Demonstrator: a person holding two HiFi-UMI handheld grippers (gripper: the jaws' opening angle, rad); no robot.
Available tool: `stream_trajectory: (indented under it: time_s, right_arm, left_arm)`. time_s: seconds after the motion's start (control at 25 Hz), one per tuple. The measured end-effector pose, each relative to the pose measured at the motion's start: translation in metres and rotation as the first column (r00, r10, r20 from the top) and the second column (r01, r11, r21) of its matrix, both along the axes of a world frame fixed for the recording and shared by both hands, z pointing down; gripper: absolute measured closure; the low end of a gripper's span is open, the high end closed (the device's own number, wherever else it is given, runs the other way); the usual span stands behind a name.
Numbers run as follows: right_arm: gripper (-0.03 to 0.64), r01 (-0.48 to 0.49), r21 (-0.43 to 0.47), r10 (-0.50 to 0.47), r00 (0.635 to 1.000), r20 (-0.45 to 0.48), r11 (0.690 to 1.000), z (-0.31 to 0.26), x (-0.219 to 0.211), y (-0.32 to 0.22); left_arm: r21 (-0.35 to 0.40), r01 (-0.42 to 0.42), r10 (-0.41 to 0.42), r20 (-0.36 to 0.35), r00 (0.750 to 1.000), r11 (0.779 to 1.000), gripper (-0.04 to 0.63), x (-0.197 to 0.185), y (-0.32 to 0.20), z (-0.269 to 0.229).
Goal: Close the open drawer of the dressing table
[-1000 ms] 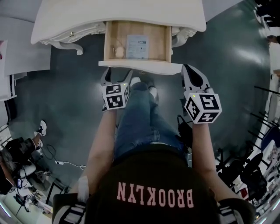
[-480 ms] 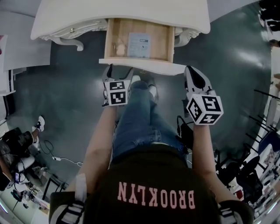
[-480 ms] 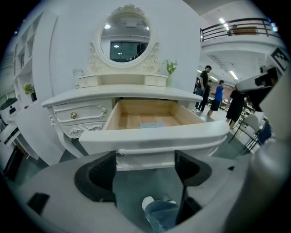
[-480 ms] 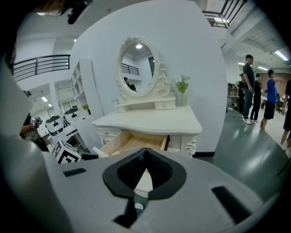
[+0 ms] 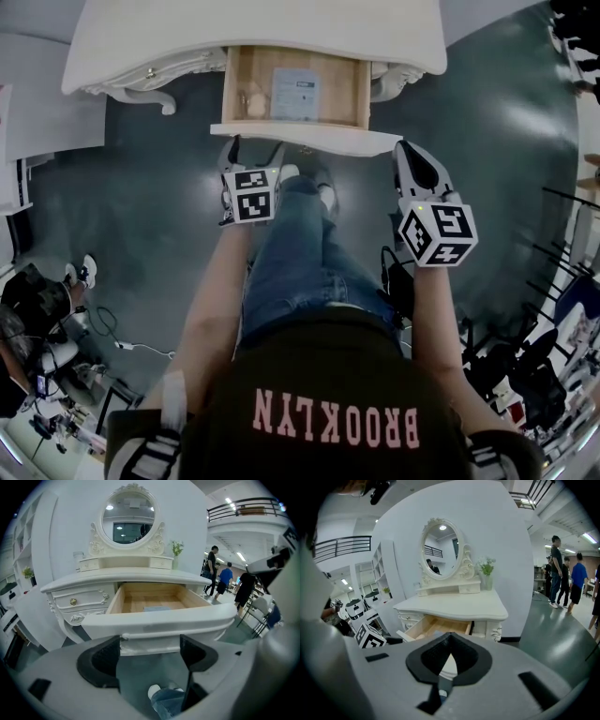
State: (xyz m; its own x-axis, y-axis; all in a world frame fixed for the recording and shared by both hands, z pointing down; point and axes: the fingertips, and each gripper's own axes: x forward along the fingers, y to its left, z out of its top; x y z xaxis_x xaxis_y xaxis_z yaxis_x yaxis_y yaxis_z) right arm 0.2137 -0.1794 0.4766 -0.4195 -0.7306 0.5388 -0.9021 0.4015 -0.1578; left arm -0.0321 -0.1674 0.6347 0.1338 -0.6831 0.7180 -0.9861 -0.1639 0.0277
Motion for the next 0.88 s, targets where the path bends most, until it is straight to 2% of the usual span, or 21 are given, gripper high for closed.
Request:
stream_trajectory:
  time_s: [0.52, 0.76, 0.88]
  right_arm:
    - [0.620, -0.014, 0.005, 0.014, 1.000, -0.003, 1.000, -0.012, -0.012, -0.018]
    - [0.620, 0.009, 0.024, -0.007, 0.998, -0.068, 1.000, -0.012, -0.017, -0.032]
    - [0.620, -0.010, 0.038, 0.012, 0.997, -0.072, 0.999, -0.014, -0.015, -0.038]
  left_arm:
    - [-0.025, -0.007, 0.007, -0.001, 1.000, 1.000, 0.224, -0.001, -0.022, -0.003]
    - [-0.046, -0.005, 0.005, -0.010, 1.000, 0.999, 0.224, -0.001, -0.035, 0.000]
    - [-0.052, -0.013, 0.013, -0.012, 1.000, 0.999, 0.224, -0.001, -0.042, -0.001]
